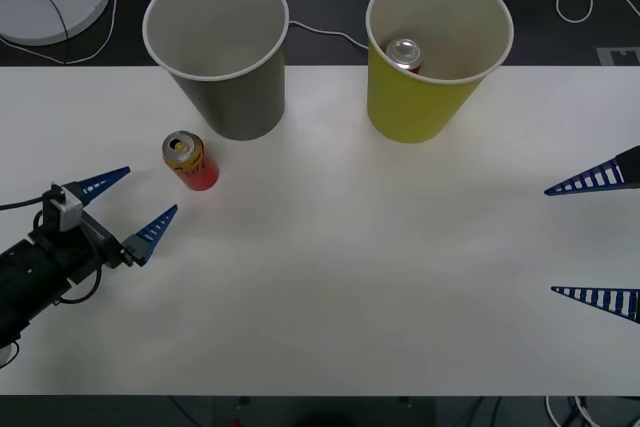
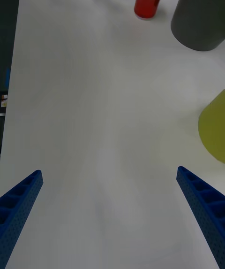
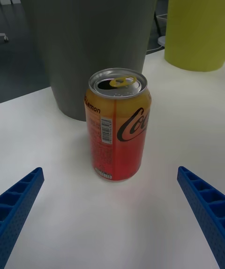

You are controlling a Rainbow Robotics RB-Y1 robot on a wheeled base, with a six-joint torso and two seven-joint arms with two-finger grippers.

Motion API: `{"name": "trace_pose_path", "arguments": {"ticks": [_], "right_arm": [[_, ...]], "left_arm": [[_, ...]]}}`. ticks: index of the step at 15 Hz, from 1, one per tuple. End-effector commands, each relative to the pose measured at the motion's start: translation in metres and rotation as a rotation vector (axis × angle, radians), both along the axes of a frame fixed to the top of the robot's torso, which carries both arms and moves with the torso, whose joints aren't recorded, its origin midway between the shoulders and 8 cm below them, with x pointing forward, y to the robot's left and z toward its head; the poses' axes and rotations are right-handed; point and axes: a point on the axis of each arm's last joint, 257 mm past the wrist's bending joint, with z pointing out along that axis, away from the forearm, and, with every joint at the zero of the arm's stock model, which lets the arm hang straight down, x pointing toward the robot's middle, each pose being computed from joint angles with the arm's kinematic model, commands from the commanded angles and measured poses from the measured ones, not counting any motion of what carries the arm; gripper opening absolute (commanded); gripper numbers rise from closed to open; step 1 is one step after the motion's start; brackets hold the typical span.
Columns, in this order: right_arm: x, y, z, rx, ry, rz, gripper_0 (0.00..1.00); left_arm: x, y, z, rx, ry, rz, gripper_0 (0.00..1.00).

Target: Put the can into the green bin and the plastic bottle into the gray bin

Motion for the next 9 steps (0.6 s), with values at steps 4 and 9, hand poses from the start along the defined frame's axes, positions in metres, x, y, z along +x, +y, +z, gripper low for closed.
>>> {"name": "trace_pose_path", "arguments": {"ticks": [4, 9], "right_arm": [[0.000, 0.000, 0.000, 0.000, 0.000, 0.000, 1.00], [0.000, 0.000, 0.000, 0.000, 0.000, 0.000, 1.00]], "left_arm": [[0.011, -0.025, 0.001, -0.025, -0.019, -0.004, 1.00], [0.029, -0.035, 0.001, -0.038, -0.018, 0.005, 1.00]]}}
